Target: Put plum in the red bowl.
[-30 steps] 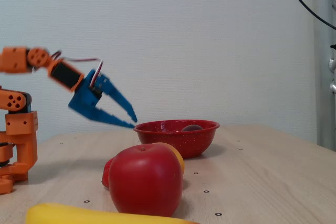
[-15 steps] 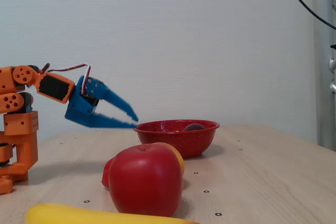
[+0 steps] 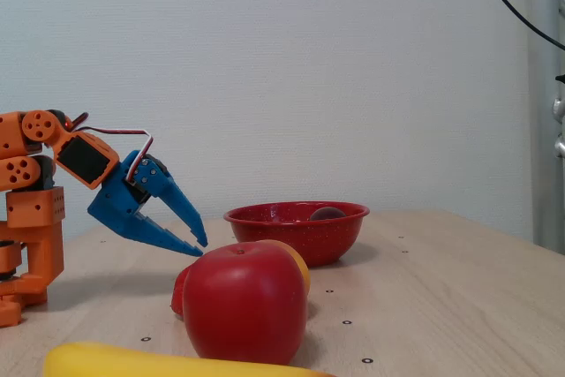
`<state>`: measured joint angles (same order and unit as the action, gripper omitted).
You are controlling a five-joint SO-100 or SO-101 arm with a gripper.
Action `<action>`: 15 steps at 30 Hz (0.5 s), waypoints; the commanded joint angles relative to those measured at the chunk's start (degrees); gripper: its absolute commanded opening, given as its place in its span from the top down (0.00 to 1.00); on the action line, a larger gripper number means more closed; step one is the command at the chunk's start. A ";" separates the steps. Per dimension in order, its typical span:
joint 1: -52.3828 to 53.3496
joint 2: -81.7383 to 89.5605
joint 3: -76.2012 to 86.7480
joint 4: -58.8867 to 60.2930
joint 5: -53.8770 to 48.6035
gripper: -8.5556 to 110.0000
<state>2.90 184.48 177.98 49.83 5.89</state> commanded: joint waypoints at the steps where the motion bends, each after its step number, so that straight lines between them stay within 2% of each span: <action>1: -0.35 0.62 0.79 -0.26 0.53 0.92; 15: -0.70 0.53 0.79 0.53 0.18 0.92</action>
<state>2.90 184.48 177.98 50.01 5.89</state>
